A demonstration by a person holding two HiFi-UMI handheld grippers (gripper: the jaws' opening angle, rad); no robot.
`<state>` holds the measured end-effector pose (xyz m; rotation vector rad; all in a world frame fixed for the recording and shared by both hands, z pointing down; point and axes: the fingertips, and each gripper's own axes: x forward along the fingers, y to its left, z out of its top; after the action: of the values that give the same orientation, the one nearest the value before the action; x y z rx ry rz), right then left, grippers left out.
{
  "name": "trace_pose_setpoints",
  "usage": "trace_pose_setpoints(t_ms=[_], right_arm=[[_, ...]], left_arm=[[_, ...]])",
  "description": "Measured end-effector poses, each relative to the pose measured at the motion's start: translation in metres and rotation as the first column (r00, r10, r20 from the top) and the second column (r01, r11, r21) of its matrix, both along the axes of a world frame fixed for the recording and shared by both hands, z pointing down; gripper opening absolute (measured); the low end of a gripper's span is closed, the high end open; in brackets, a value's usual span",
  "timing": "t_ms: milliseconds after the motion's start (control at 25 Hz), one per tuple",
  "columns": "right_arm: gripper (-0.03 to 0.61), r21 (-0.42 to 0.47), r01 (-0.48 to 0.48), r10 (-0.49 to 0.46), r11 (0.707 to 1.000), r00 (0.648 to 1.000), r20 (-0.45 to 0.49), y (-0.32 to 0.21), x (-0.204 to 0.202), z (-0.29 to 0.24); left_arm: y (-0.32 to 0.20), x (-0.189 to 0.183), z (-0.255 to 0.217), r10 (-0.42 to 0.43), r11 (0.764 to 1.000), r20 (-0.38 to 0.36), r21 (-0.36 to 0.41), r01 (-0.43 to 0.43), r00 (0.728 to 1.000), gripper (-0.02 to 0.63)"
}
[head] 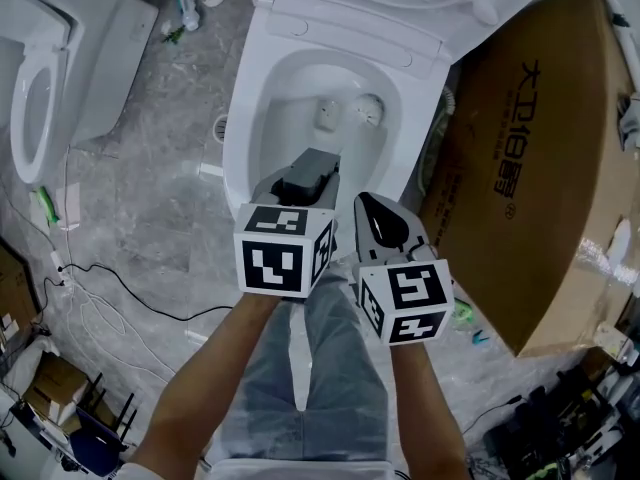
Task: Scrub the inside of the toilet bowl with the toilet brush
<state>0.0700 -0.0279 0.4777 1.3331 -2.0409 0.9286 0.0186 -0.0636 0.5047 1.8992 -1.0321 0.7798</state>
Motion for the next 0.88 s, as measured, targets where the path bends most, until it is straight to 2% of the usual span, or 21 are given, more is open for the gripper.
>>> trace_pose_setpoints(t_ms=[880], right_arm=[[0.002,-0.016,0.036,-0.035,0.999,0.999,0.03,-0.018,-0.018,0.012]], left_arm=[[-0.022,-0.045,0.026,-0.045,0.999,0.103,-0.013,0.046,0.994,0.156]])
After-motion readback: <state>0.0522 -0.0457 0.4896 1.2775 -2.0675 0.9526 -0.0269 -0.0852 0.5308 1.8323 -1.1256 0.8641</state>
